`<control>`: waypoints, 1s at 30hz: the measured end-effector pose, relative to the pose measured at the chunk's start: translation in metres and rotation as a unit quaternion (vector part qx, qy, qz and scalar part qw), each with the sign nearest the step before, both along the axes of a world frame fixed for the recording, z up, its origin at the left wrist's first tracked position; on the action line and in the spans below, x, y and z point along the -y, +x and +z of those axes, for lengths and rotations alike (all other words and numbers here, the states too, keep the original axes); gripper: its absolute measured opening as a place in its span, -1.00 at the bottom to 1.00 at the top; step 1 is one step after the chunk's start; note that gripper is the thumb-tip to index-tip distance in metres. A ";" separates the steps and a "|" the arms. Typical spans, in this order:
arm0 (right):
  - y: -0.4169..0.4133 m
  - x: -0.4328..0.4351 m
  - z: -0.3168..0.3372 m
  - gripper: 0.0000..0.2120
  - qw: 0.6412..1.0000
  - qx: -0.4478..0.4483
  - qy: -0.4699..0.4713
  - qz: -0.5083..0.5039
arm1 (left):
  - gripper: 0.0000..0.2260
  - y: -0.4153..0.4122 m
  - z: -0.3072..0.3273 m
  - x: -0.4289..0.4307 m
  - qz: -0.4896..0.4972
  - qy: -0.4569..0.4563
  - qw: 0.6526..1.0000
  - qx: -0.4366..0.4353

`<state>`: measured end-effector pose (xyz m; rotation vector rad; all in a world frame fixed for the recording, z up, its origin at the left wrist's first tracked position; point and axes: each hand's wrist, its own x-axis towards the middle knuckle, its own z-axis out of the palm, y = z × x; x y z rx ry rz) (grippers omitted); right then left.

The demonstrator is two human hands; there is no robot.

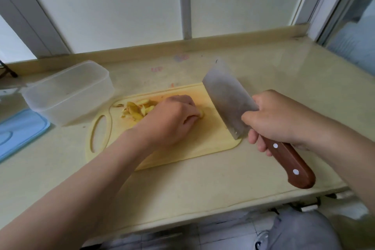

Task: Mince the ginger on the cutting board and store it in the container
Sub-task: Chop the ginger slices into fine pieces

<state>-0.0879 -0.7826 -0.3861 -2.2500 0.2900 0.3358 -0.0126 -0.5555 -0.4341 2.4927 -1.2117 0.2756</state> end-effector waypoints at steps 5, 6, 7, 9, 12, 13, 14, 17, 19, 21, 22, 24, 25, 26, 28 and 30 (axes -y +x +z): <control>0.009 -0.007 0.007 -0.80 0.999 -0.016 -0.038 0.033 | -0.88 0.011 -0.003 0.002 -0.019 -0.013 1.000 0.004; 0.011 -0.012 0.011 -0.77 0.996 -0.011 -0.068 0.052 | -0.87 0.012 -0.003 0.004 -0.024 -0.011 1.000 0.008; 0.014 -0.017 0.015 -0.75 0.991 -0.003 -0.108 0.074 | -0.86 0.013 -0.003 0.005 -0.030 -0.013 0.999 0.013; 0.018 -0.027 0.022 -0.68 0.976 0.007 -0.189 0.110 | -0.82 0.012 -0.007 0.002 -0.039 -0.018 0.999 0.028; 0.021 -0.035 0.027 -0.62 0.962 0.002 -0.238 0.132 | -0.74 0.009 -0.015 -0.009 -0.055 -0.005 0.997 0.045; 0.021 -0.035 0.027 -0.63 0.963 0.002 -0.239 0.128 | -0.71 0.009 -0.017 -0.011 -0.062 -0.006 0.997 0.044; 0.020 -0.036 0.027 -0.63 0.963 0.010 -0.238 0.123 | -0.68 0.009 -0.019 -0.014 -0.065 -0.010 0.997 0.043; 0.015 -0.035 0.021 -0.55 0.960 0.046 -0.254 0.106 | -0.64 0.008 -0.022 -0.016 -0.063 0.002 0.997 0.053; 0.013 -0.035 0.016 -0.46 0.958 0.074 -0.258 0.106 | -0.61 0.007 -0.023 -0.015 -0.052 0.023 0.996 0.062; 0.012 -0.035 0.015 -0.34 0.954 0.091 -0.260 0.121 | -0.58 0.007 -0.022 -0.015 -0.045 0.040 0.996 0.064; 0.012 -0.036 0.016 -0.27 0.952 0.093 -0.261 0.130 | -0.56 0.007 -0.022 -0.014 -0.042 0.047 0.996 0.063; 0.012 -0.038 0.019 -0.17 0.950 0.090 -0.261 0.146 | -0.55 0.007 -0.021 -0.014 -0.036 0.054 0.996 0.061; 0.014 -0.039 0.021 -0.14 0.950 0.086 -0.259 0.154 | -0.54 0.006 -0.021 -0.015 -0.035 0.055 0.996 0.060; 0.015 -0.040 0.022 -0.14 0.949 0.082 -0.257 0.162 | -0.54 0.006 -0.021 -0.015 -0.035 0.057 0.996 0.059; 0.018 -0.040 0.025 -0.15 0.946 0.072 -0.260 0.180 | -0.52 0.005 -0.020 -0.016 -0.033 0.064 0.996 0.054; 0.021 -0.041 0.028 -0.16 0.941 0.061 -0.270 0.196 | -0.51 0.005 -0.019 -0.016 -0.031 0.070 0.996 0.052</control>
